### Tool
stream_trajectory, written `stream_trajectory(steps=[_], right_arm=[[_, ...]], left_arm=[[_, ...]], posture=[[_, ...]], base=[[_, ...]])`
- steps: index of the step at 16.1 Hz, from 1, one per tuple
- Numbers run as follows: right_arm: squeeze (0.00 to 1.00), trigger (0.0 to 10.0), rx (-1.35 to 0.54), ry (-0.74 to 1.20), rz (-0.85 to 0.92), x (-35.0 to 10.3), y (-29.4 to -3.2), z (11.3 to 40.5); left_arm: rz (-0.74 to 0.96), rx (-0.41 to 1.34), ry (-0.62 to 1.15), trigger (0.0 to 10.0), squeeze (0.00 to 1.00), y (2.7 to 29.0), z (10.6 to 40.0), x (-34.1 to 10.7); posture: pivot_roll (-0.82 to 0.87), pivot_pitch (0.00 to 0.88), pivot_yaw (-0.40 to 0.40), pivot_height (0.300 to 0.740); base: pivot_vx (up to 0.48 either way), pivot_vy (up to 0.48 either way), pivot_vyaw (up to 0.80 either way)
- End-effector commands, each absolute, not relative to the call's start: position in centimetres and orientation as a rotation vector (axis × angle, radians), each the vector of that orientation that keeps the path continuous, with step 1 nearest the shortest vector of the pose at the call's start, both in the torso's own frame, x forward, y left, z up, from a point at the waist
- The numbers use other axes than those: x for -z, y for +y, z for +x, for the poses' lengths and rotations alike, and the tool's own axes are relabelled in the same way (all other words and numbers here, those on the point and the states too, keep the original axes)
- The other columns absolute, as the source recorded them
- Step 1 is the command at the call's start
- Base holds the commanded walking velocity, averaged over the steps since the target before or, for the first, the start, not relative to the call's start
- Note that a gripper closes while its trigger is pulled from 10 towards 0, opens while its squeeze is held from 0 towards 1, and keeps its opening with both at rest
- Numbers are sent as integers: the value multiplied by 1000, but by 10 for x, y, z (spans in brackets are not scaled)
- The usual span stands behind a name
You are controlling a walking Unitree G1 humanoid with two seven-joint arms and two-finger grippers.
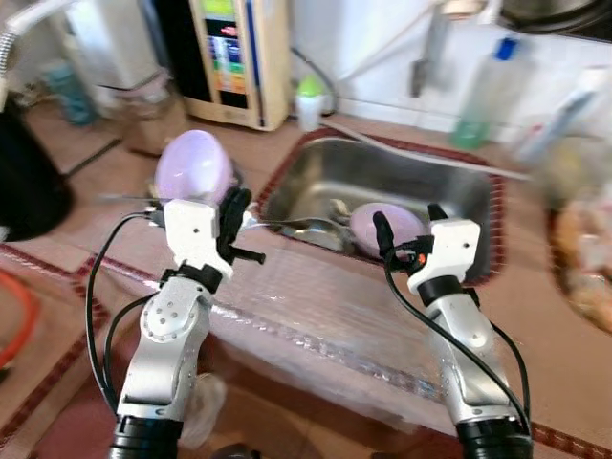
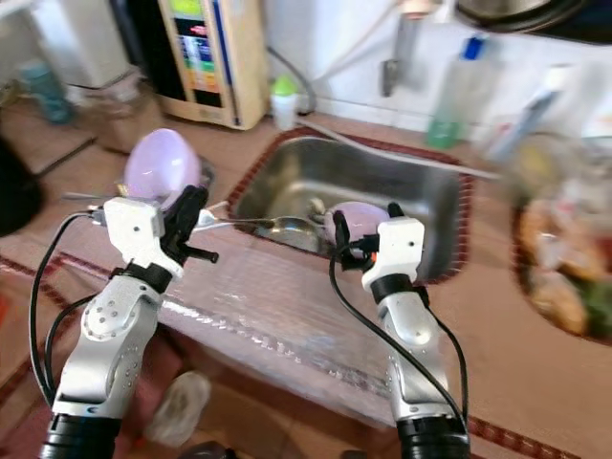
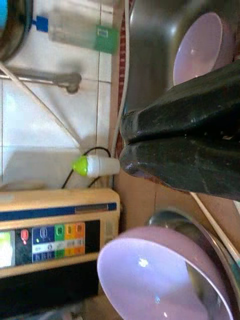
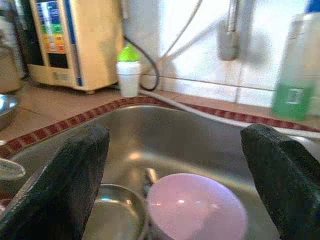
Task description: Kitchen organization
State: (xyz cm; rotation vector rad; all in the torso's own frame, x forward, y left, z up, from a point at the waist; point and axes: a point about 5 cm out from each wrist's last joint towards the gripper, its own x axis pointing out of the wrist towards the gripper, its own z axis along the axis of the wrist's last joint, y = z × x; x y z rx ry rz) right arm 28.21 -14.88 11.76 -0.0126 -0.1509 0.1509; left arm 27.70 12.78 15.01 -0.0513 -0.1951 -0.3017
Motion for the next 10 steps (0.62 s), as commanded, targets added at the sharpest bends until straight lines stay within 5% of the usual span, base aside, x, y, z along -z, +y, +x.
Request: stream_trajectory(steps=[1,10], right_arm=[[0,10000,-151,-159,-11,-121,-148,284],[0,10000,-154,-147,-12,-119,-149,283]], left_arm=[[-44,310,-198,10000,0,129,277,-152],[-44,298,-180,10000,0,129,277,-149]], posture=[[-52,0,53,740],[-56,0,52,740]], base=[[300,0,0],[262,0,-51]])
